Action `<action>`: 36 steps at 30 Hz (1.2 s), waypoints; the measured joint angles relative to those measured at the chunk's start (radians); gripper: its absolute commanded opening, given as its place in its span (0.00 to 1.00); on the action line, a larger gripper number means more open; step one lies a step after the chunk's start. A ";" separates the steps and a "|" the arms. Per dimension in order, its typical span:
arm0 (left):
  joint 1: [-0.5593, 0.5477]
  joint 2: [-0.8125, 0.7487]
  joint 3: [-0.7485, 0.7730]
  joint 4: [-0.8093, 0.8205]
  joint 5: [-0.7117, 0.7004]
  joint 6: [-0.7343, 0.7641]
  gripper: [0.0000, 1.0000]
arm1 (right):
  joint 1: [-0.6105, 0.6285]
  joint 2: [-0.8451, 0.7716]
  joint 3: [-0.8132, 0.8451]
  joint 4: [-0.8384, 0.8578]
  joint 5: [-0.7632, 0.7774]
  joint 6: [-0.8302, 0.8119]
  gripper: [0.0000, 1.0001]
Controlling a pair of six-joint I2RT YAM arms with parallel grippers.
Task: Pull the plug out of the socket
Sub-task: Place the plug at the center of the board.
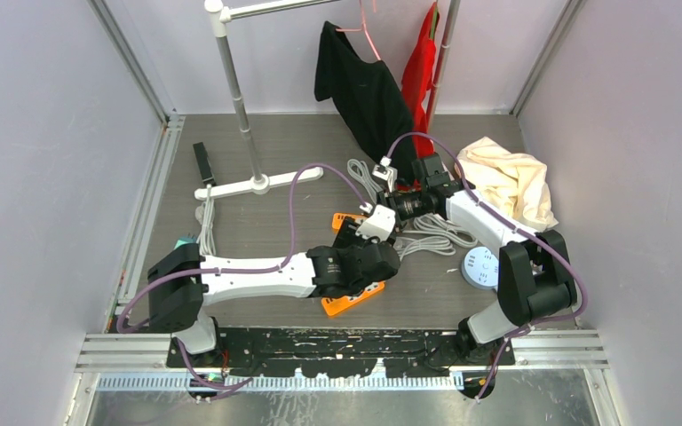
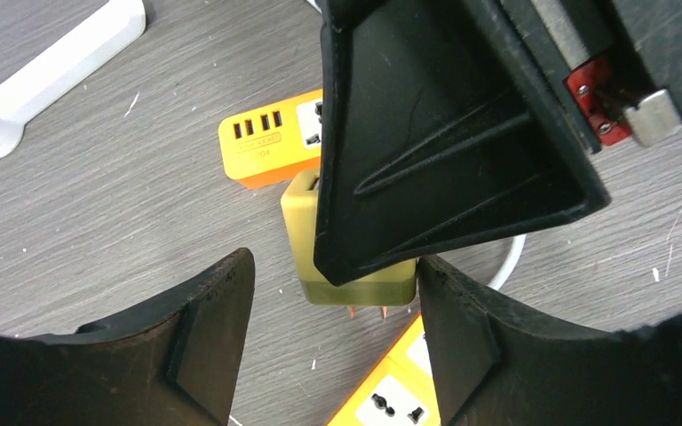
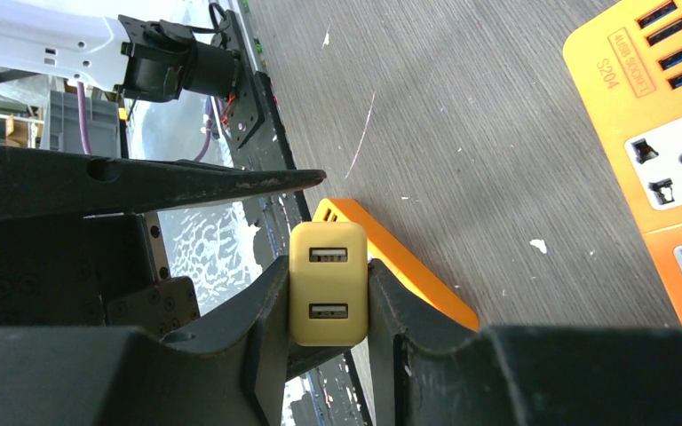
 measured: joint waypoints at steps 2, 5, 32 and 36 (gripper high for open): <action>0.004 0.000 0.000 0.015 -0.007 0.003 0.62 | 0.000 0.000 0.000 0.000 0.000 0.000 0.07; 0.008 0.000 0.000 0.035 -0.005 0.004 0.57 | 0.000 0.002 0.000 0.003 0.000 0.000 0.08; 0.036 -0.143 -0.203 0.117 0.057 -0.002 0.00 | 0.000 0.002 0.007 -0.032 0.014 -0.075 0.66; 0.038 -0.200 -0.257 0.108 0.054 -0.005 0.00 | 0.000 0.002 0.010 -0.042 0.013 -0.087 0.66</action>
